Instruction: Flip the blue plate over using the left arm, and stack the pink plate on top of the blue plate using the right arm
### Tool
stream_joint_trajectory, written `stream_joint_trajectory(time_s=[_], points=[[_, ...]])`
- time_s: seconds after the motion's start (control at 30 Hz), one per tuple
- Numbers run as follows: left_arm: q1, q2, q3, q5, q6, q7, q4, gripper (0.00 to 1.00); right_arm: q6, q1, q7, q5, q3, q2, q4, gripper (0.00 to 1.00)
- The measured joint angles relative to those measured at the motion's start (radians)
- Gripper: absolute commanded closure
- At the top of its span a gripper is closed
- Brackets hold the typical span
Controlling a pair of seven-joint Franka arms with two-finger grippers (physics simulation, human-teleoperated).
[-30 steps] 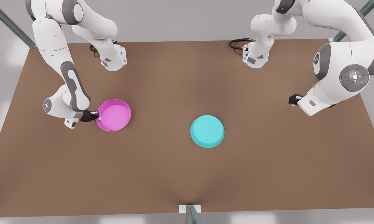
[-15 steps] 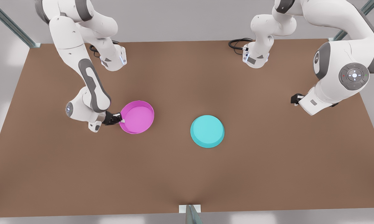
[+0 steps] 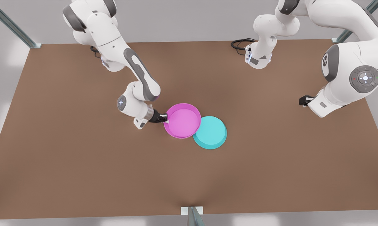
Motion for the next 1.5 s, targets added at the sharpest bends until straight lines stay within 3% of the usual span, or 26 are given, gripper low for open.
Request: stream_joint_trajectory(time_s=[0.3, 0.57, 0.67, 0.7, 0.73, 0.97, 1.13, 1.17, 1.23, 1.33, 1.37, 1.5], points=[[0.000, 0.001, 0.016, 0.000, -0.001, 0.000, 0.000, 0.00, 0.103, 0.172, 0.338, -0.016, 0.001, 0.166, 0.248, 0.79], [0.000, 0.003, 0.016, 0.000, 0.005, 0.000, 0.000, 0.00, 0.122, 0.180, 0.433, -0.092, 0.003, 0.207, 0.299, 0.79], [0.001, 0.003, 0.018, 0.000, 0.003, 0.000, 0.000, 0.00, 0.122, 0.180, 0.434, -0.093, 0.003, 0.210, 0.300, 0.58], [0.000, 0.003, 0.018, 0.000, 0.003, 0.000, 0.000, 0.00, 0.122, 0.180, 0.436, -0.093, 0.003, 0.211, 0.300, 0.14], [0.000, 0.003, 0.018, 0.000, 0.004, 0.000, 0.000, 0.00, 0.121, 0.180, 0.438, -0.097, 0.003, 0.211, 0.298, 0.05], [0.000, 0.003, 0.018, 0.000, 0.006, 0.000, 0.000, 0.00, 0.119, 0.177, 0.436, -0.154, 0.001, 0.199, 0.294, 0.03], [0.000, 0.003, 0.013, -0.009, 0.009, -0.005, 0.009, 0.00, 0.102, 0.034, 0.357, -0.241, -0.005, -0.018, 0.117, 0.00], [0.000, 0.003, 0.014, -0.019, 0.009, -0.007, 0.010, 0.00, 0.071, -0.049, 0.299, -0.241, -0.004, -0.082, 0.084, 0.00], [0.000, 0.003, 0.014, -0.034, 0.009, -0.006, 0.012, 0.00, -0.195, -0.289, 0.187, -0.313, -0.005, -0.224, 0.077, 0.00], [0.000, 0.003, 0.015, -0.045, 0.009, -0.008, 0.011, 0.00, -0.673, -0.527, 0.181, -1.008, -0.009, -0.333, 0.238, 0.00], [0.000, 0.006, 0.014, -0.047, 0.009, -0.008, 0.012, 0.00, -0.785, -0.584, 0.177, -1.089, -0.006, -0.328, 0.324, 0.00], [0.000, 0.006, 0.015, -0.050, 0.009, -0.009, 0.012, 0.00, -0.858, -0.544, 0.179, -1.083, -0.003, -0.257, 0.472, 0.00]])
